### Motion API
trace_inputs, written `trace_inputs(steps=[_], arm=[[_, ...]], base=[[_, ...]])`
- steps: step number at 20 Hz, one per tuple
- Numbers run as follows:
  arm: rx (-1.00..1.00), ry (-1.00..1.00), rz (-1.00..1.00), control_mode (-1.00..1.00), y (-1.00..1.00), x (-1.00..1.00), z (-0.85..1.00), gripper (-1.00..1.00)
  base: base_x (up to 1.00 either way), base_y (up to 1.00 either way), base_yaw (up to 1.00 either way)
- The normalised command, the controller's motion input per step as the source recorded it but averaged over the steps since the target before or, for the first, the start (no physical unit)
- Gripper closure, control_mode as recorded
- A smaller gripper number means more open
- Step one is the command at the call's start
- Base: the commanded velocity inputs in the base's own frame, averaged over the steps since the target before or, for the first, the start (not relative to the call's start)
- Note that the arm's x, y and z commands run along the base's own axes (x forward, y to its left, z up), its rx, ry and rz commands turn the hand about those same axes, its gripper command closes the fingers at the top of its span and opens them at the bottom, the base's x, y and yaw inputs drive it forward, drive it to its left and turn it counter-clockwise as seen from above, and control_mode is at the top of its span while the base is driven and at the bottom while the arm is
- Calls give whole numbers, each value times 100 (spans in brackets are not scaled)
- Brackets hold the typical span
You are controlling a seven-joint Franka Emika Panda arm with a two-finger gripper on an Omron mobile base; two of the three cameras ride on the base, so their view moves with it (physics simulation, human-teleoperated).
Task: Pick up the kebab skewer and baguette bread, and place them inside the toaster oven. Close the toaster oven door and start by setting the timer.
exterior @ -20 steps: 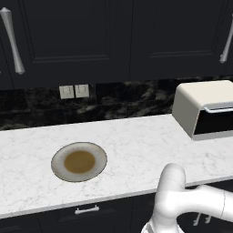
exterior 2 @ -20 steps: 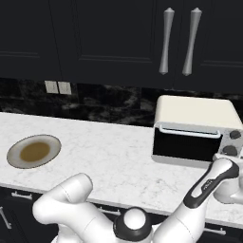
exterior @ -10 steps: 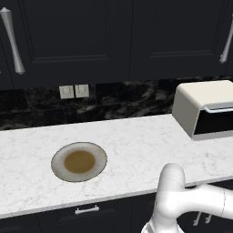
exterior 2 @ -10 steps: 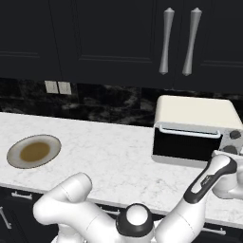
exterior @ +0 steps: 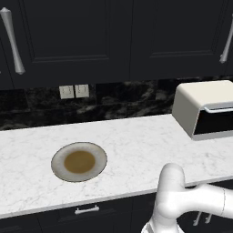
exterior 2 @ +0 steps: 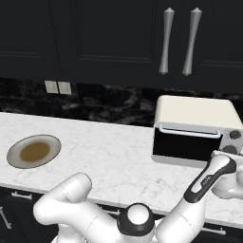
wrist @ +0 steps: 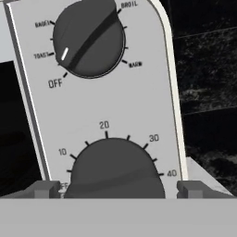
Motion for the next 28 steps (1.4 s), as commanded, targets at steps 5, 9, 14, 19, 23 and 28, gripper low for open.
trace_inputs(steps=[5,9,14,19,23,28], arm=[[0,0,0,-100,0,0,1,-100],[0,0,0,-100,0,0,0,-100],[0,0,0,-100,0,0,0,-100],[0,0,0,-100,0,0,0,-100],[0,0,0,-100,0,0,0,-100],[0,0,0,-100,0,0,0,100]], base=[[0,0,0],[0,0,0],[0,0,0],[0,0,0],[0,0,0],[0,0,0]])
